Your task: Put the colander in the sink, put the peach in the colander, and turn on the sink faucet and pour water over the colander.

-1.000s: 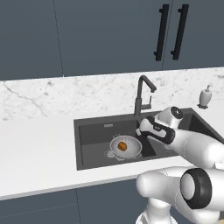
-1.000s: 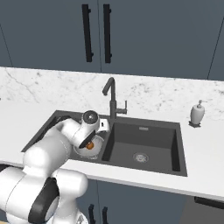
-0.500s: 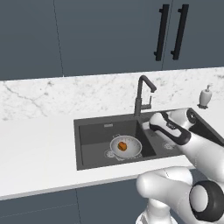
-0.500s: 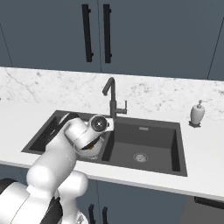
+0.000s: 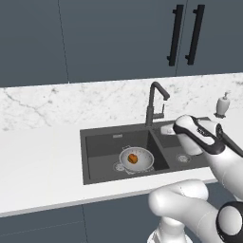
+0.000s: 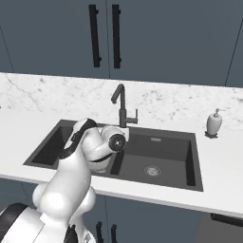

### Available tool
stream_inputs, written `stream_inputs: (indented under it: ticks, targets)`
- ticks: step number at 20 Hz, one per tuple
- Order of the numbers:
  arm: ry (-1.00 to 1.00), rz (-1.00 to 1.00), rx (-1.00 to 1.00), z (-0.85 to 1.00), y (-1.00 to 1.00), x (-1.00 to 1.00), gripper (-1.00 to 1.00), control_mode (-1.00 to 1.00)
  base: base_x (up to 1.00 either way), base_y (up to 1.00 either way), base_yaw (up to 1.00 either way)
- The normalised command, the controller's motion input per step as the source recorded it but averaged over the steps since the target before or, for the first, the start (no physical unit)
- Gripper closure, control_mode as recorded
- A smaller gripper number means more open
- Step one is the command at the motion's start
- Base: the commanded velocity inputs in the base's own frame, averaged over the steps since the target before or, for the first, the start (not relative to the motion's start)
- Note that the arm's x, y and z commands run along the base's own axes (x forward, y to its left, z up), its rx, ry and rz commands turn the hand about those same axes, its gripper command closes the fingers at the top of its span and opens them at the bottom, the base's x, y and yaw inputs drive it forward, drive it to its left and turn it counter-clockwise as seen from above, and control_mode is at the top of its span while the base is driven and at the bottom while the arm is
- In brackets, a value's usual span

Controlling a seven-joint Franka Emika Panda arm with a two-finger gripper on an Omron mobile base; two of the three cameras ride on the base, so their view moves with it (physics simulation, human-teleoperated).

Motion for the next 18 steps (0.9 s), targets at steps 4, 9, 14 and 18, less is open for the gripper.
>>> stream_inputs:
  ticks: [4, 9, 14, 18]
  targets:
    - [-0.17, 0.0, 0.1, 0.28, -0.04, 0.0, -1.0, -1.0, 0.0, 0.0, 0.0]
    - [-0.21, 0.0, 0.1, 0.32, -0.04, 0.0, -1.0, -1.0, 0.0, 0.0, 0.0]
    - [-0.14, 0.0, 0.05, 0.34, -0.04, 0.0, -1.0, -1.0, 0.0, 0.0, 0.0]
    - [-0.04, 0.0, 0.01, 0.32, 0.0, 0.0, -1.0, -1.0, 0.0, 0.0, 0.0]
